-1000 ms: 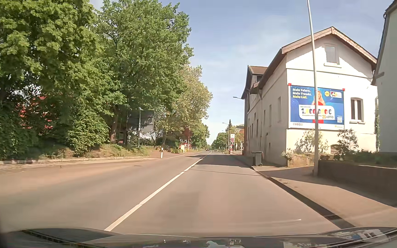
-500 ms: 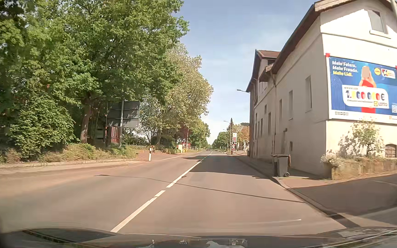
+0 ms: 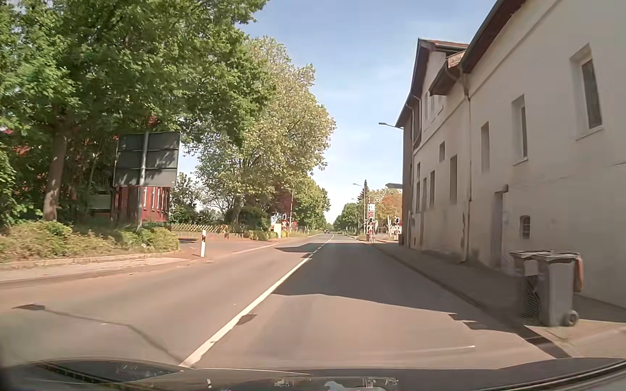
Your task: Follow the waypoints while adhering to traffic rules and regulations
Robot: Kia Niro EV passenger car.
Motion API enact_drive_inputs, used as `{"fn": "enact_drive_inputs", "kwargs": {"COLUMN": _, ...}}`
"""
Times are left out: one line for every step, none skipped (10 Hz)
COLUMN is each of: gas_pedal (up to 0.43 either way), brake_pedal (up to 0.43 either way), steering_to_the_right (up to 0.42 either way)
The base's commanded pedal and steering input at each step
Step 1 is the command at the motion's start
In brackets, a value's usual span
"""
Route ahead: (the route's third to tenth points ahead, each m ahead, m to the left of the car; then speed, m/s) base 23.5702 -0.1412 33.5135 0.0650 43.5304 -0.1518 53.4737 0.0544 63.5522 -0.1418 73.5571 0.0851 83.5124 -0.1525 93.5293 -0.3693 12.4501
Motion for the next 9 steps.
{"fn": "enact_drive_inputs", "kwargs": {"gas_pedal": 0.000, "brake_pedal": 0.000, "steering_to_the_right": 0.002}}
{"fn": "enact_drive_inputs", "kwargs": {"gas_pedal": 0.000, "brake_pedal": 0.000, "steering_to_the_right": 0.002}}
{"fn": "enact_drive_inputs", "kwargs": {"gas_pedal": 0.000, "brake_pedal": 0.000, "steering_to_the_right": 0.002}}
{"fn": "enact_drive_inputs", "kwargs": {"gas_pedal": 0.000, "brake_pedal": 0.000, "steering_to_the_right": 0.002}}
{"fn": "enact_drive_inputs", "kwargs": {"gas_pedal": 0.000, "brake_pedal": 0.000, "steering_to_the_right": 0.002}}
{"fn": "enact_drive_inputs", "kwargs": {"gas_pedal": 0.000, "brake_pedal": 0.000, "steering_to_the_right": 0.002}}
{"fn": "enact_drive_inputs", "kwargs": {"gas_pedal": 0.000, "brake_pedal": 0.000, "steering_to_the_right": 0.002}}
{"fn": "enact_drive_inputs", "kwargs": {"gas_pedal": 0.000, "brake_pedal": 0.000, "steering_to_the_right": 0.002}}
{"fn": "enact_drive_inputs", "kwargs": {"gas_pedal": 0.000, "brake_pedal": 0.000, "steering_to_the_right": 0.002}}
